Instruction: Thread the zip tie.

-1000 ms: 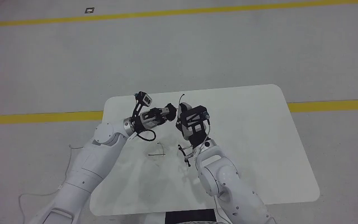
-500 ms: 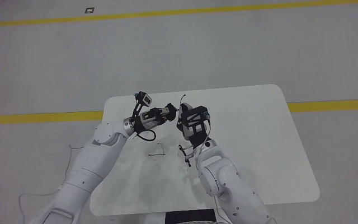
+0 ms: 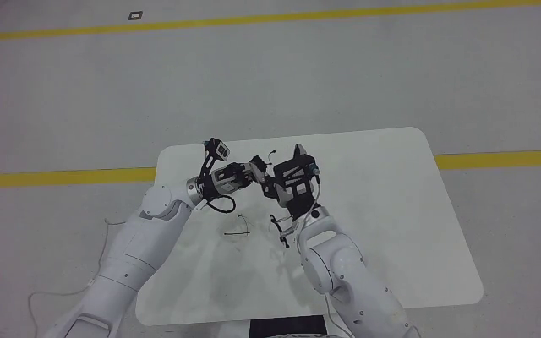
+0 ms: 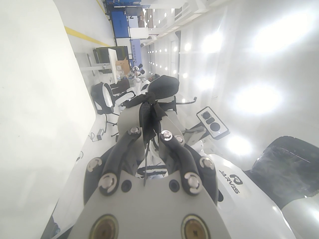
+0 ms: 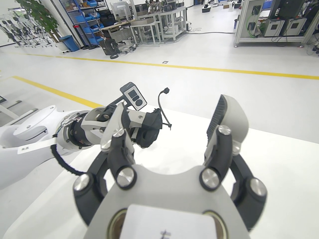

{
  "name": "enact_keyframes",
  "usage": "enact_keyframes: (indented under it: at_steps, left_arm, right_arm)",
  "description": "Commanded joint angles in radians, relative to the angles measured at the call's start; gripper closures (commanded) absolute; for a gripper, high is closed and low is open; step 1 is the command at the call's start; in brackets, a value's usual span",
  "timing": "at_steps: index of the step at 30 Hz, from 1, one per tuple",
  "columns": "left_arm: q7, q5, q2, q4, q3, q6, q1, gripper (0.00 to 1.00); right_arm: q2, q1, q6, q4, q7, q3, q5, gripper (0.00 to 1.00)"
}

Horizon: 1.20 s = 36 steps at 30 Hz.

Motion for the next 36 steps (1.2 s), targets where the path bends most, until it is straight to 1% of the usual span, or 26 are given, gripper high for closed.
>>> enact_keyframes:
  at_steps: [1,4,9,16,21,29,36]
  left_arm:
    - [0.000,0.000,0.000,0.000,0.000,0.000,0.000,1.00]
    - [0.000,0.000,0.000,0.000,0.000,0.000,0.000,1.00]
    - [0.000,0.000,0.000,0.000,0.000,0.000,0.000,1.00]
    - [0.000,0.000,0.000,0.000,0.000,0.000,0.000,1.00]
    - [0.000,0.000,0.000,0.000,0.000,0.000,0.000,1.00]
    - [0.000,0.000,0.000,0.000,0.000,0.000,0.000,1.00]
    - [0.000,0.000,0.000,0.000,0.000,0.000,0.000,1.00]
  right_arm:
    - [0.000,0.000,0.000,-0.003,0.000,-0.003,-0.002,0.53]
    - [0.000,-0.002,0.000,-0.013,-0.001,-0.006,-0.004,0.66]
    - [0.000,-0.010,0.000,-0.028,-0.003,-0.009,0.010,1.00]
    - [-0.001,-0.010,-0.002,-0.033,0.003,-0.007,0.053,1.00]
    - [-0.002,-0.003,0.002,-0.028,0.002,-0.011,0.062,1.00]
    - [-0.003,0.004,0.003,-0.021,0.001,-0.019,0.062,1.00]
    - [-0.002,0.009,0.004,-0.005,0.006,-0.022,0.034,1.00]
